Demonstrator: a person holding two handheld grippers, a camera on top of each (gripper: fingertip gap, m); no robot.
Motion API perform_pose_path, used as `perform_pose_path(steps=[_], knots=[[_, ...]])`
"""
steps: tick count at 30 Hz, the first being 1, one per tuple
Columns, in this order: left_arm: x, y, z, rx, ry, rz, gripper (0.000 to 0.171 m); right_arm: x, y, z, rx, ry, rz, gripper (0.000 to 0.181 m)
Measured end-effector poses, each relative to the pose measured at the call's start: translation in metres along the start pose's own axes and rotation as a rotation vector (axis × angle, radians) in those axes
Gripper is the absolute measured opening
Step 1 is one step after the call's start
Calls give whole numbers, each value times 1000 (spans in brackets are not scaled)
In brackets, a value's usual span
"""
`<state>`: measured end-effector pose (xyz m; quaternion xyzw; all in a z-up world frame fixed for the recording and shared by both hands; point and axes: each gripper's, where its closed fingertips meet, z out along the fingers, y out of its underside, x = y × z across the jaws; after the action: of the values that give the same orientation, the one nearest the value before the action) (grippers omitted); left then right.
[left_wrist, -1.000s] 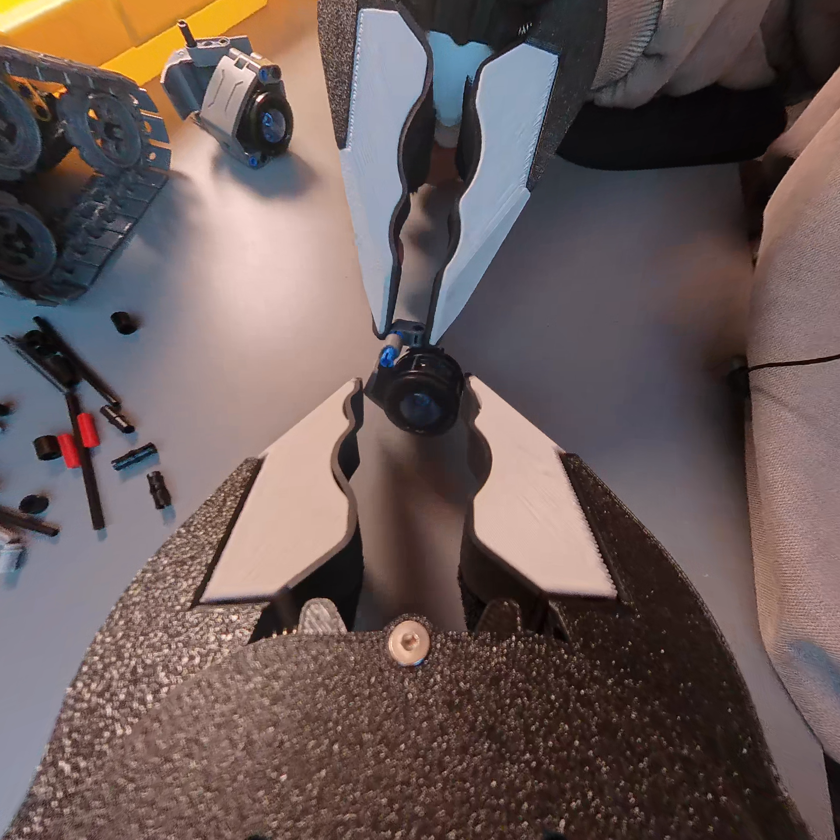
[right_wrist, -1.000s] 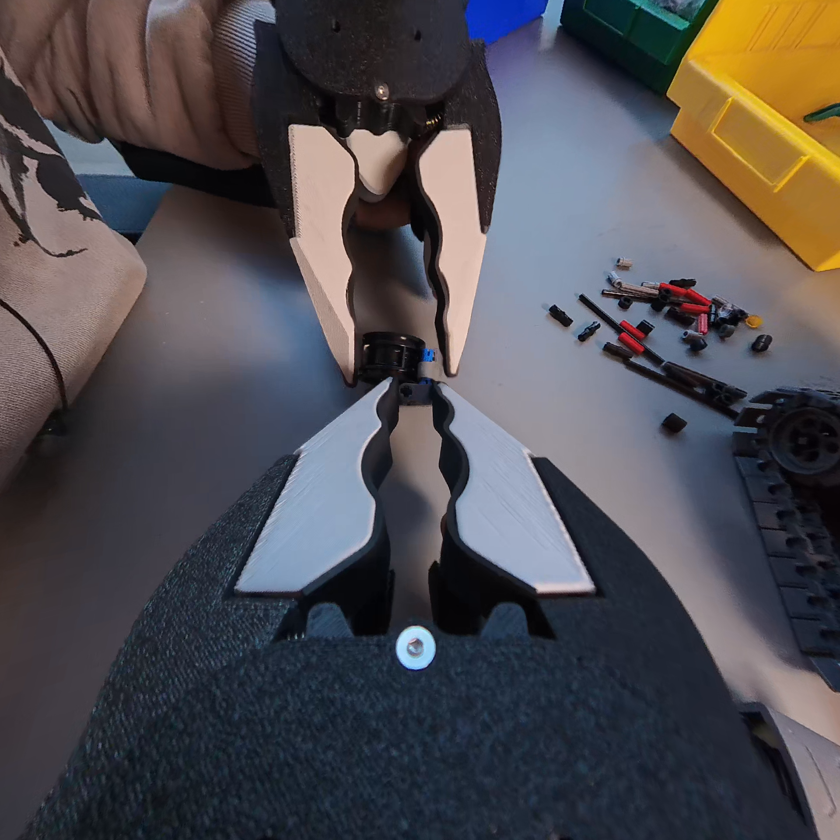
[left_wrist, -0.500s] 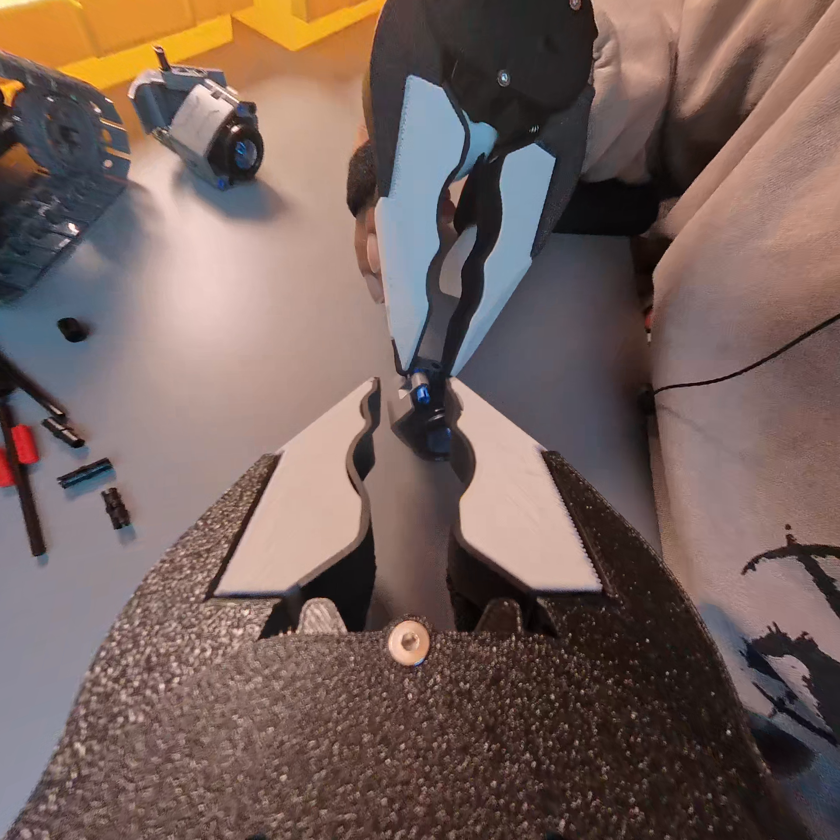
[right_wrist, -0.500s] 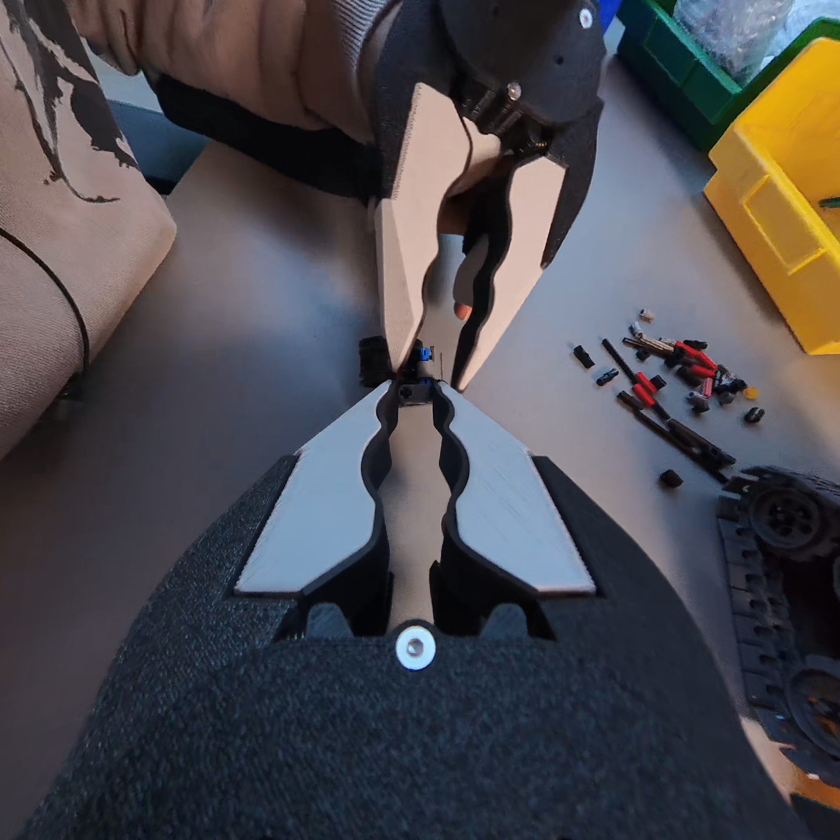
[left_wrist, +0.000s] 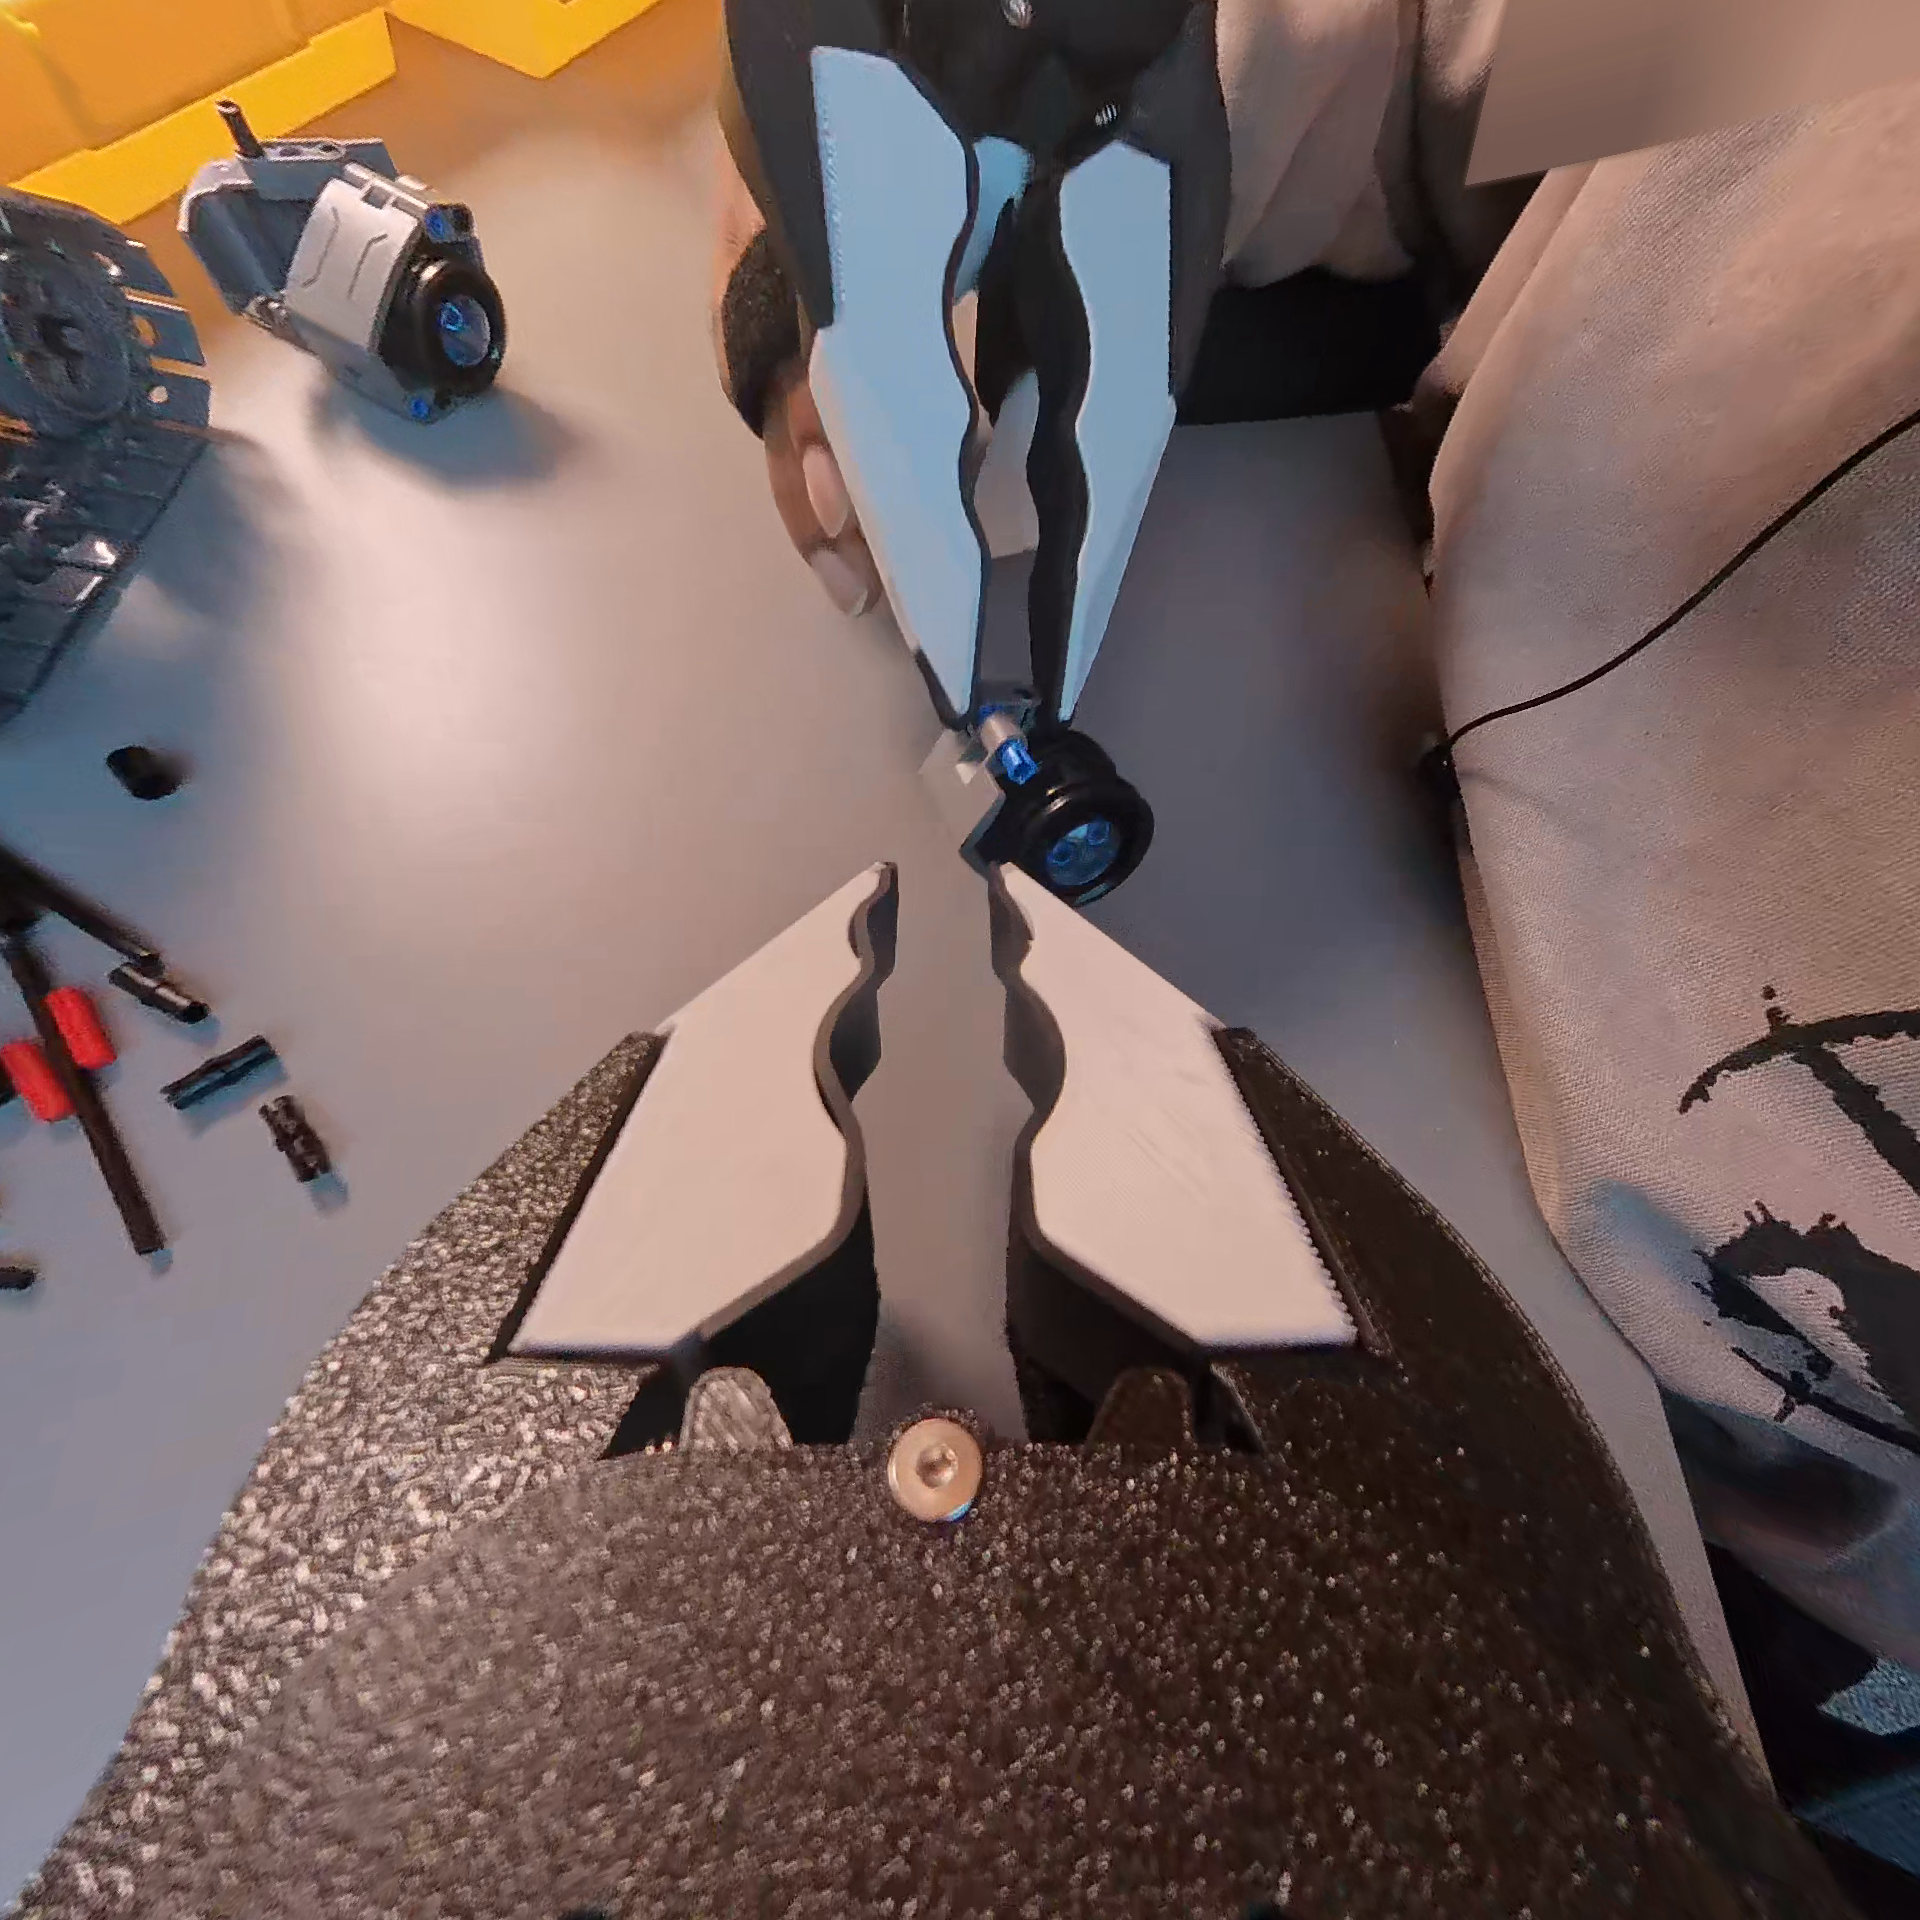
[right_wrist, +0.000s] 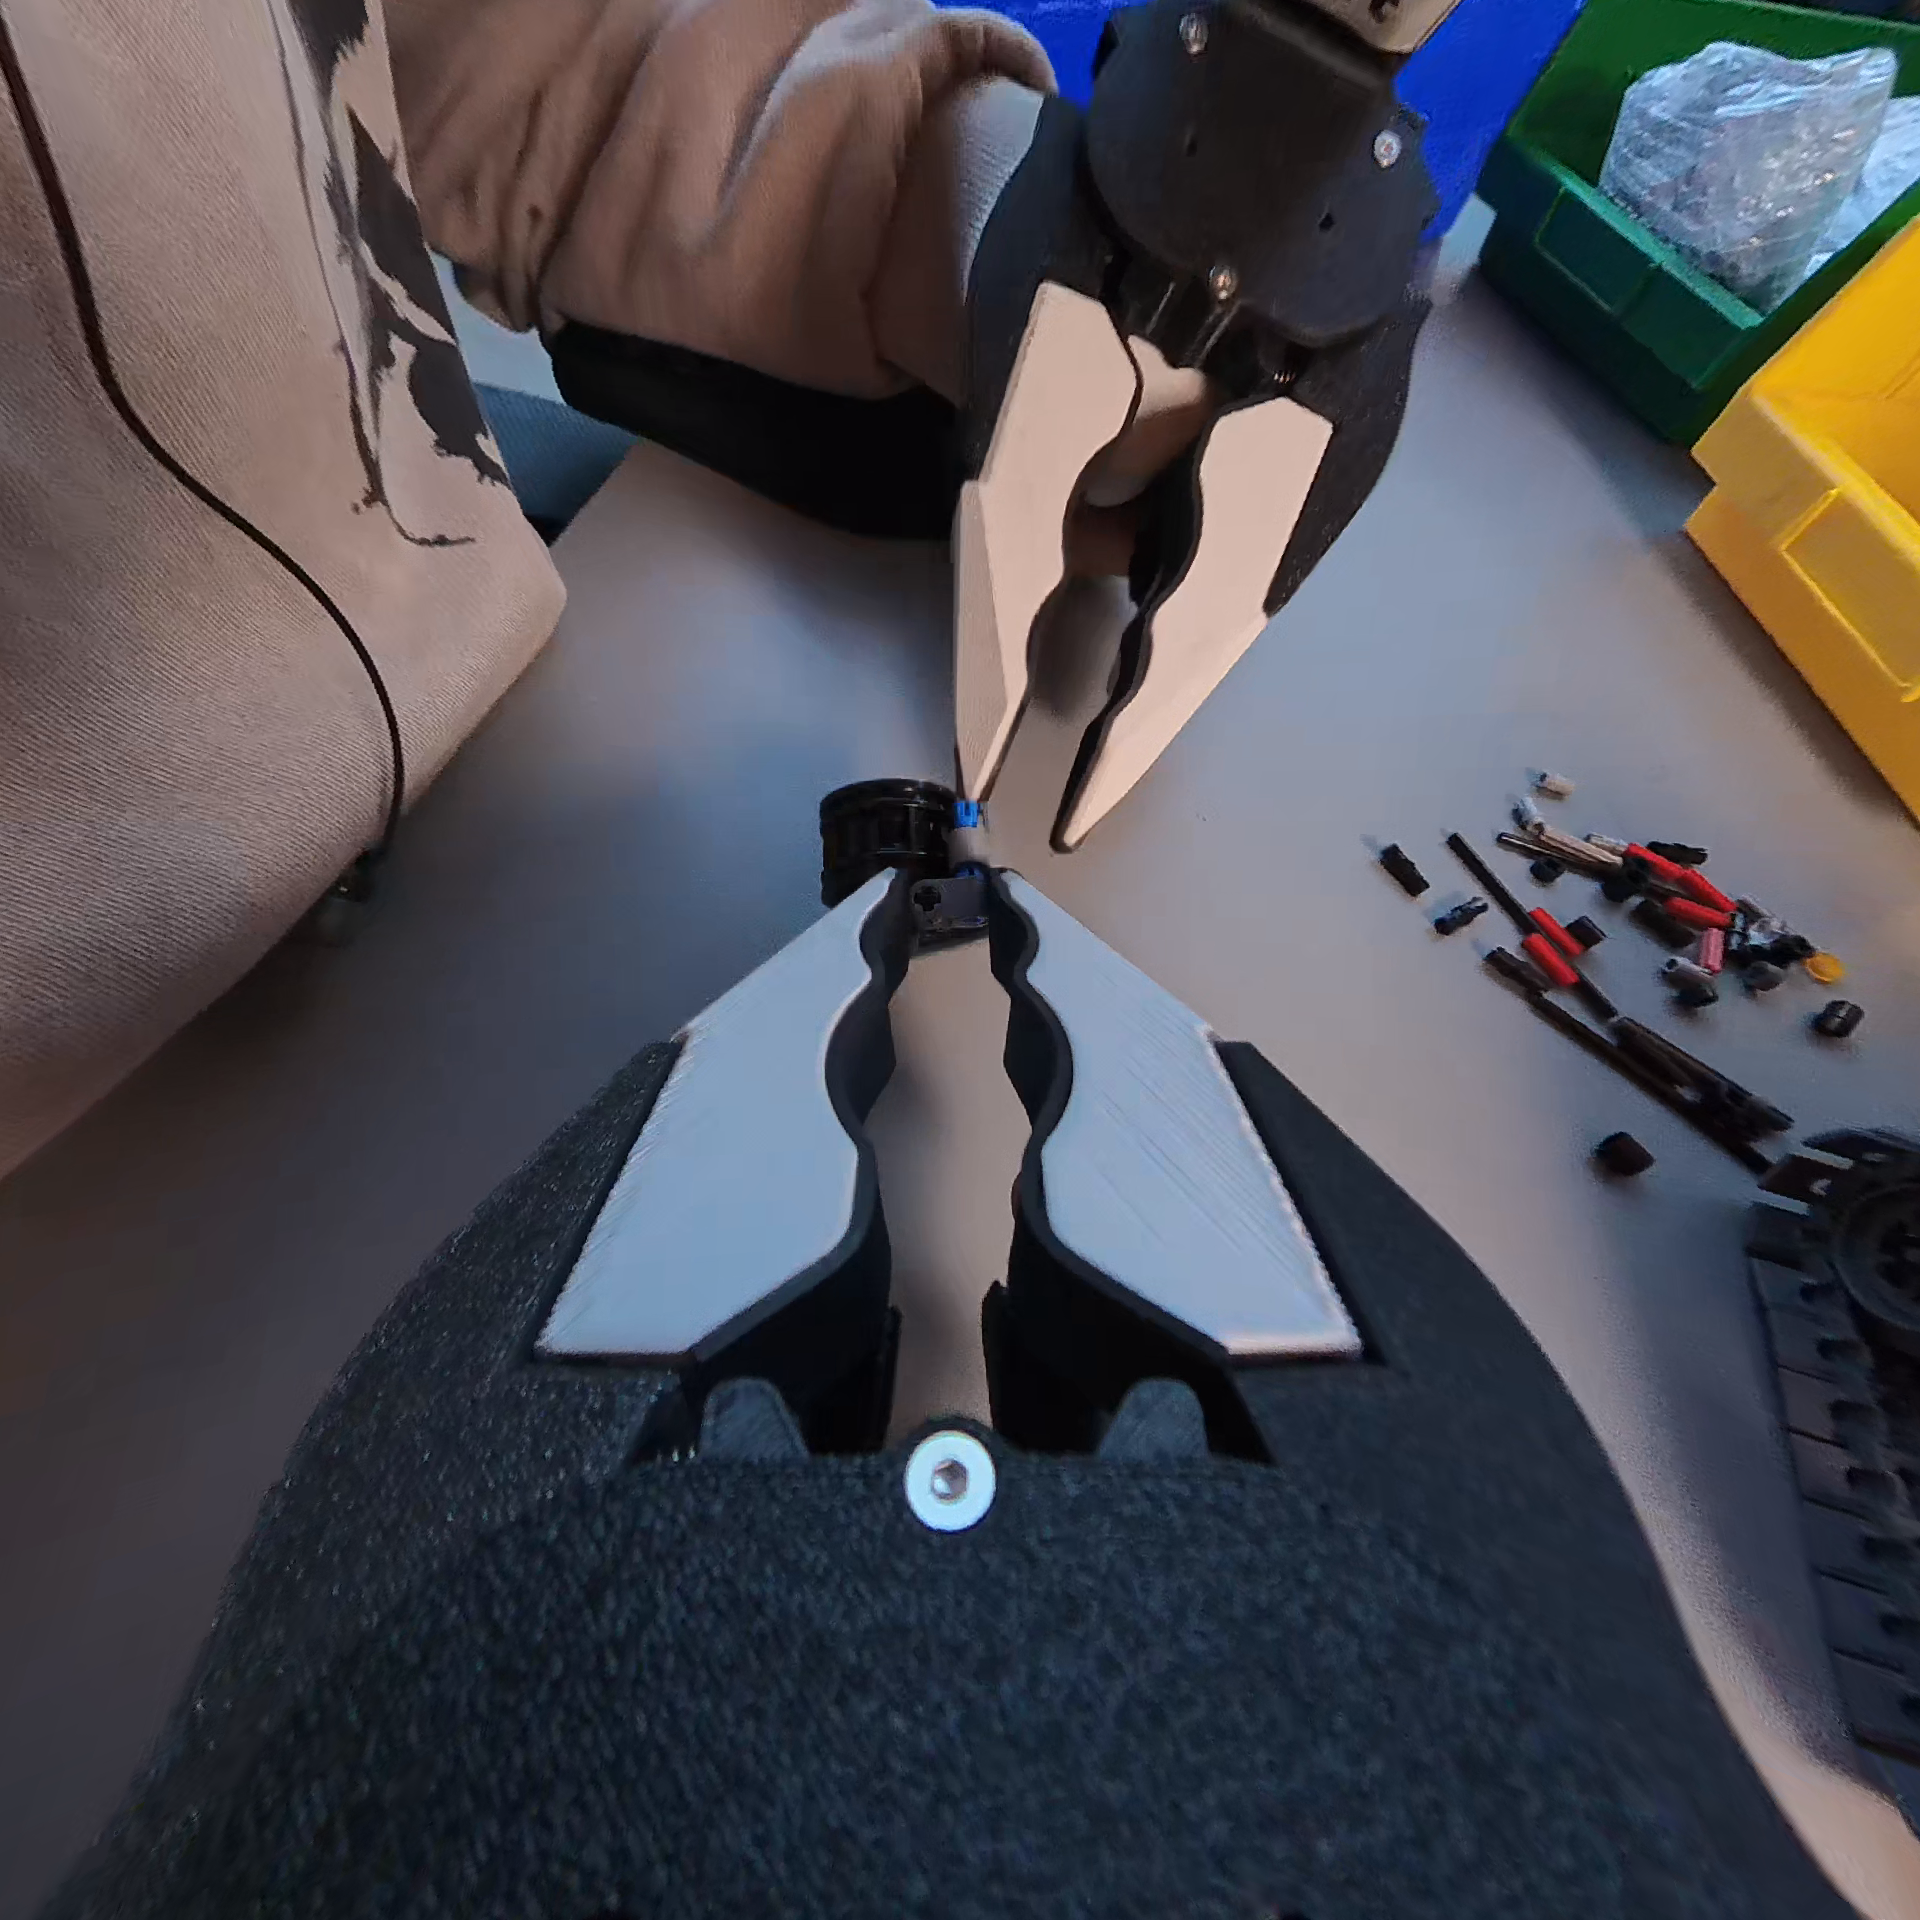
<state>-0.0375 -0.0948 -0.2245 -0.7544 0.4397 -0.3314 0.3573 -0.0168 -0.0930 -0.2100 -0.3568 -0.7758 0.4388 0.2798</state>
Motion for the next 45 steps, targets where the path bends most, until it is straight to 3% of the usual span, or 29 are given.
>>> perform_pose_path(steps=[4,9,11,12,14,16,22,27,30,36,41,45], knots=[[6,-3,7,-4,11,56,8,-3,-6,-1,43,-35,30,14],[9,-1,10,-14,16,83,14,-8,-4,0,60,-75,55,13],[10,5,18,-58,-6,128,12,-10,-1,2,41,-77,37,12],[12,10,24,-96,-4,151,16,-7,-1,4,37,-48,18,0],[24,8,37,-112,17,214,14,-11,14,11,-66,-54,-36,0],[25,11,45,-143,-10,269,3,-18,21,12,-111,-75,-49,0],[11,9,43,-139,-67,207,7,12,13,-19,-37,36,45,2],[10,10,43,-143,-61,189,15,-6,16,-50,-84,-88,210,26],[10,13,44,-161,-58,195,15,-20,32,-42,-184,-103,195,27],[15,12,43,-151,-44,205,16,-32,36,-28,-198,-196,251,27],[35,0,39,-78,54,139,31,-45,34,-26,-208,-274,280,27],[46,-2,42,-77,90,133,33,-58,29,-21,-173,-339,299,5]])
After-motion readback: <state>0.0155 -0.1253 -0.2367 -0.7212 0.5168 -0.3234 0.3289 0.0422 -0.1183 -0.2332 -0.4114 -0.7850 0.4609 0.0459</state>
